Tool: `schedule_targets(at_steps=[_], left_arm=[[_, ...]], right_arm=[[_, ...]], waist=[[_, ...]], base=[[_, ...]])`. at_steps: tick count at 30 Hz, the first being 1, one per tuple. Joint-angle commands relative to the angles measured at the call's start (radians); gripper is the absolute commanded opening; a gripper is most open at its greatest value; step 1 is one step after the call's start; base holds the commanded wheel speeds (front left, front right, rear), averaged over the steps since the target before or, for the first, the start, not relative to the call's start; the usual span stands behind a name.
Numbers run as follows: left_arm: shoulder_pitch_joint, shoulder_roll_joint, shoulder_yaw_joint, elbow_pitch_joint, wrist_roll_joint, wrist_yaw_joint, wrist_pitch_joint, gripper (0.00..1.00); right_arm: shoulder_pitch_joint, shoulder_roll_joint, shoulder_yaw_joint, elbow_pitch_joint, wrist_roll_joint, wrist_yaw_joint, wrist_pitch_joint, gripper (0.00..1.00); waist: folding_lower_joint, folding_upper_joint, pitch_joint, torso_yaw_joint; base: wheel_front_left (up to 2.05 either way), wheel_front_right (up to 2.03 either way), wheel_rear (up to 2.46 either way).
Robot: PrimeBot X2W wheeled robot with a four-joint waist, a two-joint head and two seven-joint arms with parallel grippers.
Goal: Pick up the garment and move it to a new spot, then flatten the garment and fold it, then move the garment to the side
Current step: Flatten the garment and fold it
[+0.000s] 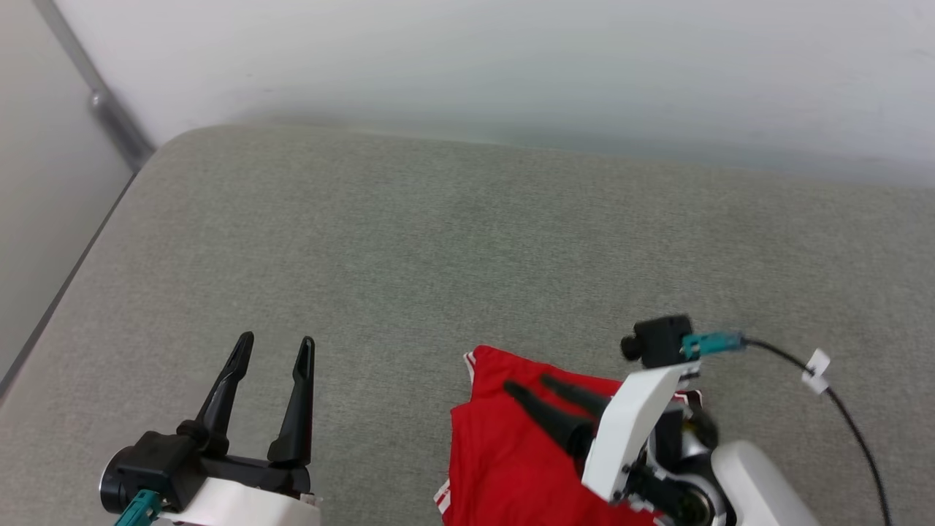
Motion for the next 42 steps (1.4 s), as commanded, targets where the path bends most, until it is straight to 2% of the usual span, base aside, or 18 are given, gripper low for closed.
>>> schedule_targets(at_steps=[1, 4, 8, 14, 19, 26, 36, 42], left_arm=[[-0.002, 0.004, -0.002, -0.004, -0.001, -0.002, -0.002, 1.0], [-0.006, 0.003, -0.002, -0.004, 0.002, -0.002, -0.002, 1.0], [-0.014, 0.0, 0.002, -0.002, 0.002, -0.002, -0.002, 1.0], [-0.026, 0.001, 0.001, 0.008, -0.003, -0.002, -0.002, 1.0], [-0.024, 0.0, -0.002, 0.012, -0.001, -0.002, -0.002, 1.0], [-0.01, 0.009, -0.015, 0.006, 0.0, -0.002, -0.002, 1.0], [0.01, 0.013, -0.021, -0.001, 0.002, -0.002, -0.002, 1.0], [0.014, 0.004, -0.021, -0.009, 0.002, -0.002, -0.002, 1.0]], right_arm=[[-0.036, 0.001, -0.029, -0.012, -0.081, 0.0, -0.015, 1.0], [-0.067, -0.009, -0.074, -0.034, -0.252, 0.0, -0.031, 1.0], [-0.092, -0.081, -0.109, -0.078, -0.438, 0.0, -0.09, 1.0], [-0.1, -0.199, -0.179, -0.105, -0.607, 0.0, -0.278, 1.0], [-0.042, -0.201, -0.285, -0.128, -0.654, 0.0, -0.391, 1.0], [0.083, -0.179, -0.399, -0.227, -0.691, 0.0, -0.497, 1.0], [0.227, -0.098, -0.465, -0.331, -0.684, 0.0, -0.555, 1.0], [0.269, -0.068, -0.456, -0.344, -0.695, 0.0, -0.569, 1.0]], waist=[[0.0, 0.0, 0.0, -0.016], [0.0, 0.0, 0.002, -0.035], [0.0, 0.0, 0.005, -0.06], [0.0, 0.0, 0.01, -0.094], [0.0, 0.0, 0.007, -0.114], [0.0, 0.0, 0.003, -0.124], [0.0, 0.0, -0.004, -0.122], [0.0, 0.0, -0.003, -0.116]], base=[[0.0, 0.0, 0.0], [0.0, 0.0, 0.0], [0.0, 0.0, 0.0], [0.0, 0.0, 0.0], [0.0, 0.0, 0.0], [0.0, 0.0, 0.0], [0.0, 0.0, 0.0], [0.0, 0.0, 0.0]])
